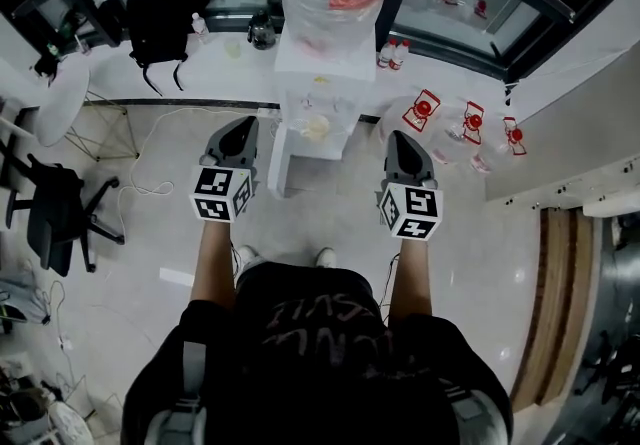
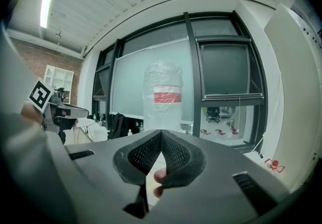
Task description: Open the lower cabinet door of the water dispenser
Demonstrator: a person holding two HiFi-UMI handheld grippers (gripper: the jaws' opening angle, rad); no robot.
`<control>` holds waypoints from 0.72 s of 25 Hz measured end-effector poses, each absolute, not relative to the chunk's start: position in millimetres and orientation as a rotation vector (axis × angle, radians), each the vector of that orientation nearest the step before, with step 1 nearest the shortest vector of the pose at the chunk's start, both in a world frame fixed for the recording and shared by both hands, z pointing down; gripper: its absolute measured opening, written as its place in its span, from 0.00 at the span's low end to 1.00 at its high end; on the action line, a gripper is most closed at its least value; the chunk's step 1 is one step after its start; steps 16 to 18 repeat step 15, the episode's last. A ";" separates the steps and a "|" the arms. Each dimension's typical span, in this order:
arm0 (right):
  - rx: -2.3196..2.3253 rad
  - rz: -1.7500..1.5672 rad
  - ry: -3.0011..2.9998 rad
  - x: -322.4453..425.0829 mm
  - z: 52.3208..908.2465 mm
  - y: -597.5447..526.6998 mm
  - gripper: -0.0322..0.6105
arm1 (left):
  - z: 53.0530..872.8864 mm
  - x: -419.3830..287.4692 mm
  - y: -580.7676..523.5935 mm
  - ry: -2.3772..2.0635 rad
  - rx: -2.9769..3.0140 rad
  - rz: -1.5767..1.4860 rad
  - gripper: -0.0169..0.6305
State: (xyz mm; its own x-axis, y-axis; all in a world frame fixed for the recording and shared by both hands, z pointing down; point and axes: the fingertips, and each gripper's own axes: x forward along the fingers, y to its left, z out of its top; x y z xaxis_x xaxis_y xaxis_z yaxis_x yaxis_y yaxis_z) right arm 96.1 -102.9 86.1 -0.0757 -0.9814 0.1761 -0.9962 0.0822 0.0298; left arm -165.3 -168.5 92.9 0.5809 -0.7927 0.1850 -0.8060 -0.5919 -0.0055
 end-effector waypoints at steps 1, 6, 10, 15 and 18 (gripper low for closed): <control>2.025 0.144 -2.197 97.8 85.2 -103.3 0.07 | 92.1 -164.1 -167.9 -1.385 2.720 0.255 0.04; 2.029 0.136 -2.206 106.9 82.6 -103.4 0.07 | 95.4 -152.9 -163.8 -1.373 2.731 0.270 0.04; 2.029 0.133 -2.200 114.2 82.8 -103.6 0.07 | 96.1 -145.5 -163.6 -1.369 2.735 0.274 0.04; 2.021 0.116 -2.204 117.6 81.3 -109.7 0.07 | 93.9 -137.9 -168.7 -1.367 2.739 0.271 0.04; 2.021 0.116 -2.204 117.6 81.3 -109.7 0.07 | 93.9 -137.9 -168.7 -1.367 2.739 0.271 0.04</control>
